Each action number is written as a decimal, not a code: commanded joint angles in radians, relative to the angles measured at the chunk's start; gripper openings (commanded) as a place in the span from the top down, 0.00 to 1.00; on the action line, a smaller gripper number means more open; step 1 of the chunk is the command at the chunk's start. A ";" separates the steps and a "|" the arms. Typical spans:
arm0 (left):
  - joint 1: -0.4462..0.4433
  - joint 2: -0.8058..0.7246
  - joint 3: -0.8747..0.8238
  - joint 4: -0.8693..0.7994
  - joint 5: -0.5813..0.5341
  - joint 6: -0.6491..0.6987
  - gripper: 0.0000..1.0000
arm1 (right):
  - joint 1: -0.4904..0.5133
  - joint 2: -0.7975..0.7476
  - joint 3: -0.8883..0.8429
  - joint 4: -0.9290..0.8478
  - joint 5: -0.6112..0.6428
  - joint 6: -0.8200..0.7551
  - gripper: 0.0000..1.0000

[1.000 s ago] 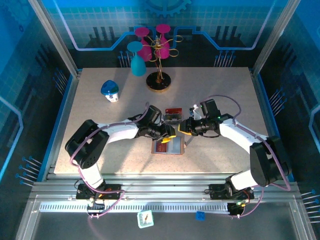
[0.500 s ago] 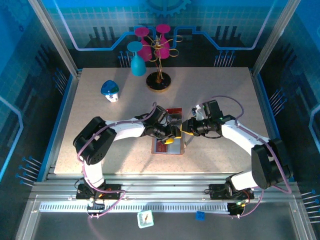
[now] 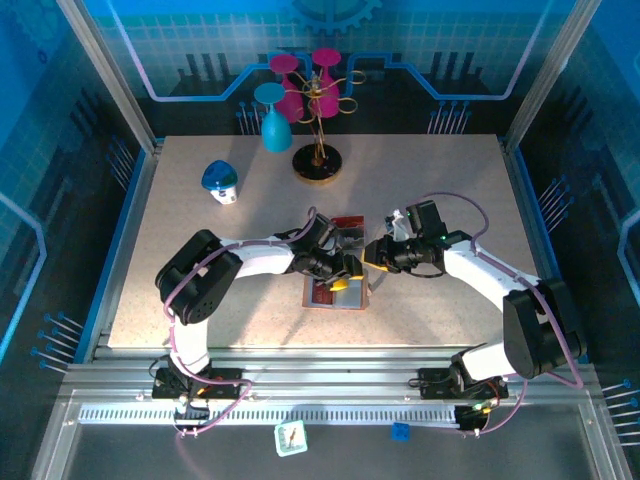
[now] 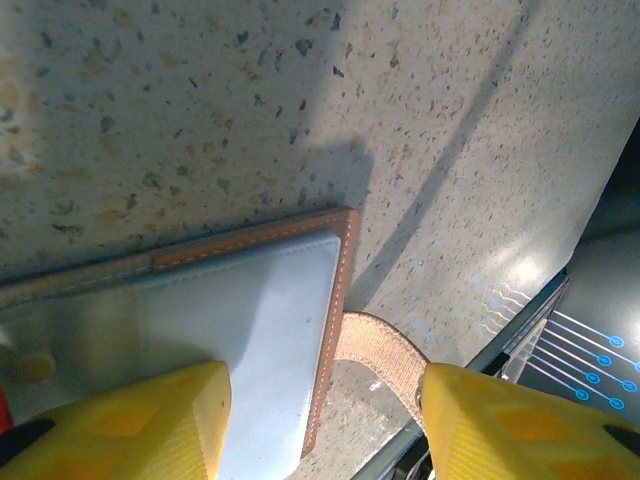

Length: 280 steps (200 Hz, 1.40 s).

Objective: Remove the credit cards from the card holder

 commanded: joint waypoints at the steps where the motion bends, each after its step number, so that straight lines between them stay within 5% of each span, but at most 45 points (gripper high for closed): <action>1: -0.008 0.019 -0.002 0.011 0.003 -0.015 0.46 | -0.016 -0.025 -0.010 -0.006 -0.007 0.007 0.67; 170: 0.053 -0.119 -0.027 -0.042 -0.047 0.010 0.46 | -0.003 -0.004 -0.014 0.040 -0.045 0.045 0.67; 280: 0.171 -0.235 -0.193 -0.065 -0.054 0.052 0.52 | 0.122 0.125 0.021 0.116 -0.034 0.107 0.68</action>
